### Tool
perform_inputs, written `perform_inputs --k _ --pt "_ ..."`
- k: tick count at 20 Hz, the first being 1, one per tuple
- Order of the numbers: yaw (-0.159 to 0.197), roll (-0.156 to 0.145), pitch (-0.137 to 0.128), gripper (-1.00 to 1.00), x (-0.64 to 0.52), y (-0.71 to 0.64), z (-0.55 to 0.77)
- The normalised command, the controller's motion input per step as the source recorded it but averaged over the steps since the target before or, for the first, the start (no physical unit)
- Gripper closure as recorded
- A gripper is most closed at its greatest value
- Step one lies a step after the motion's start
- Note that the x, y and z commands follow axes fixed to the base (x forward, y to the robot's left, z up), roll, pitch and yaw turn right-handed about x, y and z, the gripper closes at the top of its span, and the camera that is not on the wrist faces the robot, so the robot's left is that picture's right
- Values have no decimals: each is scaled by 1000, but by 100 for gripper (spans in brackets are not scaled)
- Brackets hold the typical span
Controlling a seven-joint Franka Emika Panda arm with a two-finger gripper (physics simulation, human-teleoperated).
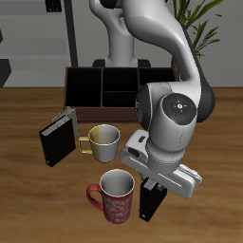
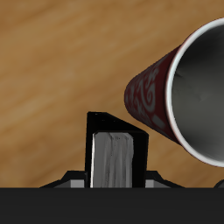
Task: Place the left black book into the back desk caddy's left compartment
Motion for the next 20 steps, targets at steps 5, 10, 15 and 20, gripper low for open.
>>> perform_inputs --k 5,10,15,20 --pt "22 -1 4 100 -32 -103 -22" --pt "55 29 -52 100 -238 122 358" --pt "98 73 -69 100 -410 177 579" --pt "107 57 -85 100 -493 80 592"
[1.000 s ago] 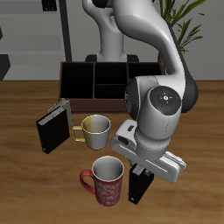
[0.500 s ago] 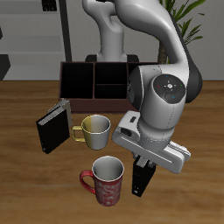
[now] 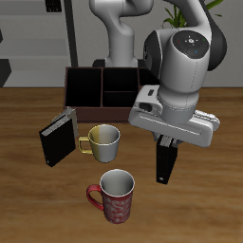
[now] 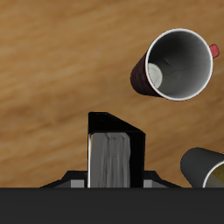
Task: Place the left black book into the back desk caddy's left compartment
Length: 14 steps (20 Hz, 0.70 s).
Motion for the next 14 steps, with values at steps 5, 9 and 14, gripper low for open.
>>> perform_inputs --k 5,9,14 --pt "66 25 -71 100 -401 -103 564" --pt "78 -11 -83 100 -462 -240 665" --pt "48 -25 -51 100 -333 -309 464"
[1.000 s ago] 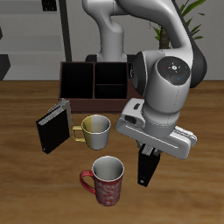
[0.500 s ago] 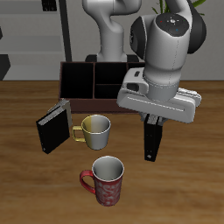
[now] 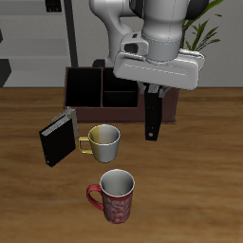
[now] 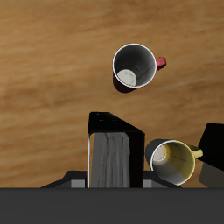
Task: Place the left black book into the back desk caddy's left compartment
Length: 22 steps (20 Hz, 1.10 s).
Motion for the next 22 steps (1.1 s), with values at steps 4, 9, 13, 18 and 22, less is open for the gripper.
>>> perform_inputs --k 4,9,13,18,22 --pt "54 -31 -57 100 -298 -245 383" --pt "9 -26 -51 100 -403 -263 466" --pt "57 -4 -28 100 -307 -222 207" --pt "29 -26 -17 100 -337 -278 158" --pt "15 -36 -5 100 -346 -287 164"
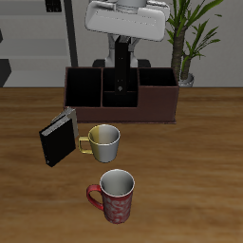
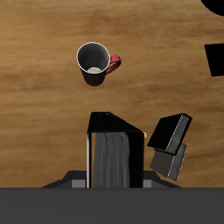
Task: Place the left black book into the back desk caddy's left compartment
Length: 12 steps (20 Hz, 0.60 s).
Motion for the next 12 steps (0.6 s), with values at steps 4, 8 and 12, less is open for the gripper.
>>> perform_inputs --k 4,8,12 --pt "33 -37 8 100 -429 -272 165" --pt "35 -24 -7 100 -276 -165 141" --pt "14 -79 -21 100 -380 -352 147"
